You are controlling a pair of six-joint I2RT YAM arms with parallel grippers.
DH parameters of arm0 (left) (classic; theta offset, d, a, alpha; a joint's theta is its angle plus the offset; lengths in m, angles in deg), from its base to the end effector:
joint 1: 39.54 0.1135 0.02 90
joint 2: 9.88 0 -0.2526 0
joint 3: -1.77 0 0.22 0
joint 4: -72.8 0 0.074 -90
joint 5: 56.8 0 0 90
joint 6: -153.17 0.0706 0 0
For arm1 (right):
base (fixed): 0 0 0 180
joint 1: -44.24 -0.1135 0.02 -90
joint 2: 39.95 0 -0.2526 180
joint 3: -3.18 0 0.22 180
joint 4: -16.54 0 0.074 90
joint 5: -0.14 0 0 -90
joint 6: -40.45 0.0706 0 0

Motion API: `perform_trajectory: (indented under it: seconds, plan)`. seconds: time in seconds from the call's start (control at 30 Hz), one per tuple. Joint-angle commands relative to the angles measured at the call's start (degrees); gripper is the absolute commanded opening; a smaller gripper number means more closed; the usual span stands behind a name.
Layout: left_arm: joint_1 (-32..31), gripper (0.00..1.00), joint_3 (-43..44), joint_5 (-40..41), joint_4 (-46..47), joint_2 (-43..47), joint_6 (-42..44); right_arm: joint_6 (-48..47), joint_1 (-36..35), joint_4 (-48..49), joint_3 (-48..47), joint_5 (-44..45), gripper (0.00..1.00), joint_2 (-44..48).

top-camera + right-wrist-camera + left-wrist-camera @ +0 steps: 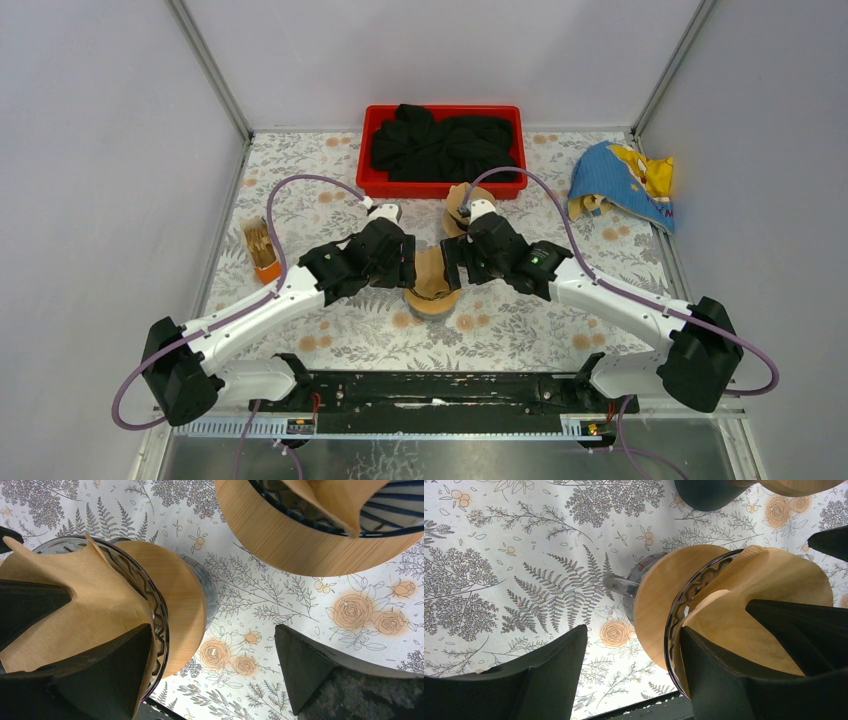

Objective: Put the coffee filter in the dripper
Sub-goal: Place the coffee filter in the coffee dripper.

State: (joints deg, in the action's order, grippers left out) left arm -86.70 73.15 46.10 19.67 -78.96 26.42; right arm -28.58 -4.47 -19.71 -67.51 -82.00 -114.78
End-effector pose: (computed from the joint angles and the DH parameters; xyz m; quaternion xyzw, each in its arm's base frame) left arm 0.1746 -0.1651 0.2476 0.0474 0.9357 -0.1440 0.3185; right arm 0.1940 0.2062 0.2481 -0.1892 0.8861 0.1880 0.3791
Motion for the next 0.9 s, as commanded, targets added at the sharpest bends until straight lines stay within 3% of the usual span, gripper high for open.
perform_trajectory:
  seconds: [0.0,0.4,0.87]
  plan:
    - [0.4,0.76,0.3,1.2,-0.1,1.0,0.5,-0.5,-0.2,0.0,-0.4,1.1,0.99,2.1]
    - [0.4,0.78,0.4,-1.5,1.7,1.5,1.1,0.9,-0.1,4.4,-1.9,-5.5,0.99,4.0]
    - [0.4,0.84,1.5,-1.8,2.7,3.6,1.1,0.8,-0.1,4.8,-2.6,-5.8,0.99,4.5]
